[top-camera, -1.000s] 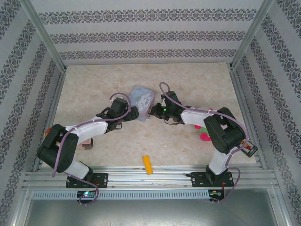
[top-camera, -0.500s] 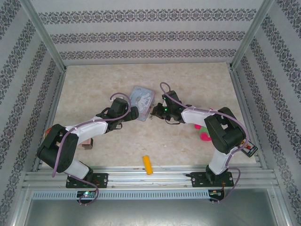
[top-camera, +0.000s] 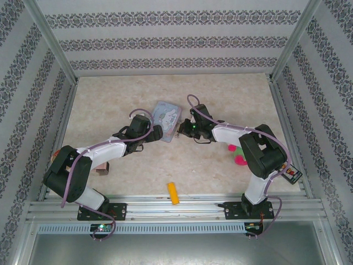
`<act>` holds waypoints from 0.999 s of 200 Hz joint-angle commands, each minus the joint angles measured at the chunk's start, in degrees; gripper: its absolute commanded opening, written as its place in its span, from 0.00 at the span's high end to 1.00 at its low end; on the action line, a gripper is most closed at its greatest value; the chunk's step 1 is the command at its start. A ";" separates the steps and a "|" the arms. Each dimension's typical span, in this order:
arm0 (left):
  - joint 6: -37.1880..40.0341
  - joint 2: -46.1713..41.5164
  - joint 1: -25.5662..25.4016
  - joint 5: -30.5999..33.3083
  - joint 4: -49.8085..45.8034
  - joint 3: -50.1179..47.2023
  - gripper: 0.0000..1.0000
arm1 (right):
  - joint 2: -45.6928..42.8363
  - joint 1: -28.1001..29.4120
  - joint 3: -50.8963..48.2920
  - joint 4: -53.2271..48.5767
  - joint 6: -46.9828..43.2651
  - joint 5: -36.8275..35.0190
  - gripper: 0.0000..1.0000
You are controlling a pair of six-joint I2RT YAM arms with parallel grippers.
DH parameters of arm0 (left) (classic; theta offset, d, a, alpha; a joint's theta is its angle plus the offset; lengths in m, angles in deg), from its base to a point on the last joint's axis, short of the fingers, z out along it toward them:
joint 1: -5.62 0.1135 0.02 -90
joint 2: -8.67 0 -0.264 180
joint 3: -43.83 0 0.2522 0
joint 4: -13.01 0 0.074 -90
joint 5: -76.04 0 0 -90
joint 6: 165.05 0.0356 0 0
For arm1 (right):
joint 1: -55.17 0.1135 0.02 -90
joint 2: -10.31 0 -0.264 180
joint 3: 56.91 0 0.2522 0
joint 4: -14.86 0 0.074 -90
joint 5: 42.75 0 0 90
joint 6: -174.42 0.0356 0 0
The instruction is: Unlock a padlock with a key
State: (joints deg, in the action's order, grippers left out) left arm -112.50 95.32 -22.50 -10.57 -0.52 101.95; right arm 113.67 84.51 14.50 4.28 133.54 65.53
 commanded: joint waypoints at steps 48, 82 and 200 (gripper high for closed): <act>1.51 -1.09 0.12 -0.85 -1.90 -1.38 0.01 | 0.21 -0.51 1.64 -0.02 -1.54 -1.57 1.00; 0.93 -1.48 0.59 -1.19 -1.79 -1.85 0.01 | -0.80 -0.53 1.45 -0.87 -2.40 -2.49 1.00; 0.10 -6.64 6.23 -2.61 -1.11 -3.65 0.04 | -11.14 -0.16 -0.22 -16.12 -10.99 -10.77 1.00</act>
State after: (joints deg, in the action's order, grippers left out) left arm -112.78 91.30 -17.50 -12.95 -0.33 98.71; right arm 106.15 84.54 14.80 -6.32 126.40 57.95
